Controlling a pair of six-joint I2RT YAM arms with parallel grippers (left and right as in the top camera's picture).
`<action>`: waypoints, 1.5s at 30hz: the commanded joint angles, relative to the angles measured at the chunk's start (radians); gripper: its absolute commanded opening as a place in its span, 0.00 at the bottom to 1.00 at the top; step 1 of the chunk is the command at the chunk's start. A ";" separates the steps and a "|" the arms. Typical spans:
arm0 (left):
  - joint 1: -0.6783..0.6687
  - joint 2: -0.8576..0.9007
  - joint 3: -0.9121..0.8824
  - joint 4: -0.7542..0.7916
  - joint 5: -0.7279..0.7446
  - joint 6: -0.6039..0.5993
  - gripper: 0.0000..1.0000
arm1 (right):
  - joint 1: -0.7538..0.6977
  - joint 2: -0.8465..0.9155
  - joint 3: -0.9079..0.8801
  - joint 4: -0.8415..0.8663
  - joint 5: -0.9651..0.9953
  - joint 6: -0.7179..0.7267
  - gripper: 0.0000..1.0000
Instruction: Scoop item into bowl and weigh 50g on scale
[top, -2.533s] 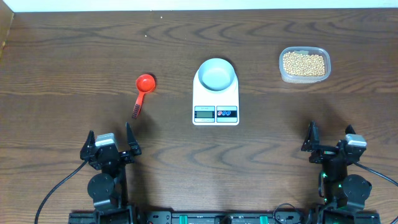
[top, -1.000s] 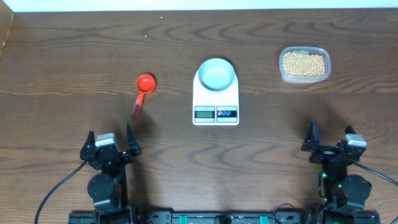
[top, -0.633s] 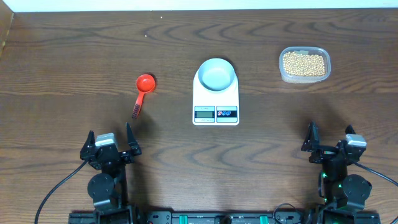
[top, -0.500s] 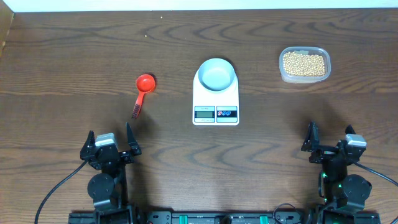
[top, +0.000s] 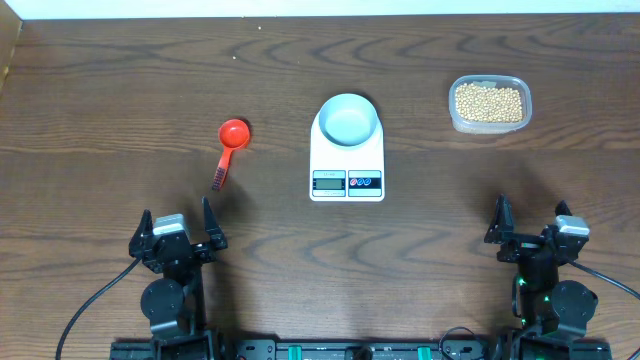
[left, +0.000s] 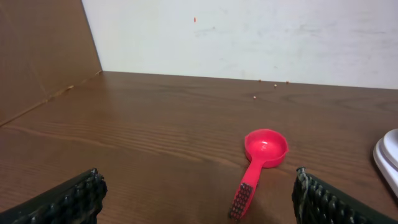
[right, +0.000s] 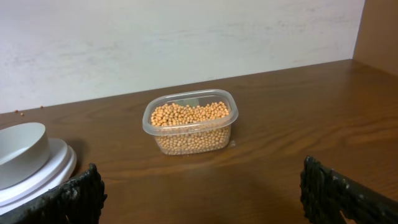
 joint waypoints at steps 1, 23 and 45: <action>-0.004 0.001 -0.009 -0.048 -0.032 -0.012 0.98 | 0.003 -0.003 -0.001 -0.004 0.004 -0.006 0.99; -0.003 0.236 0.206 0.003 0.195 -0.065 0.98 | 0.003 -0.003 -0.001 -0.004 0.004 -0.006 0.99; -0.003 1.351 1.212 -0.702 0.467 0.067 0.98 | 0.003 -0.003 -0.001 -0.004 0.004 -0.006 0.99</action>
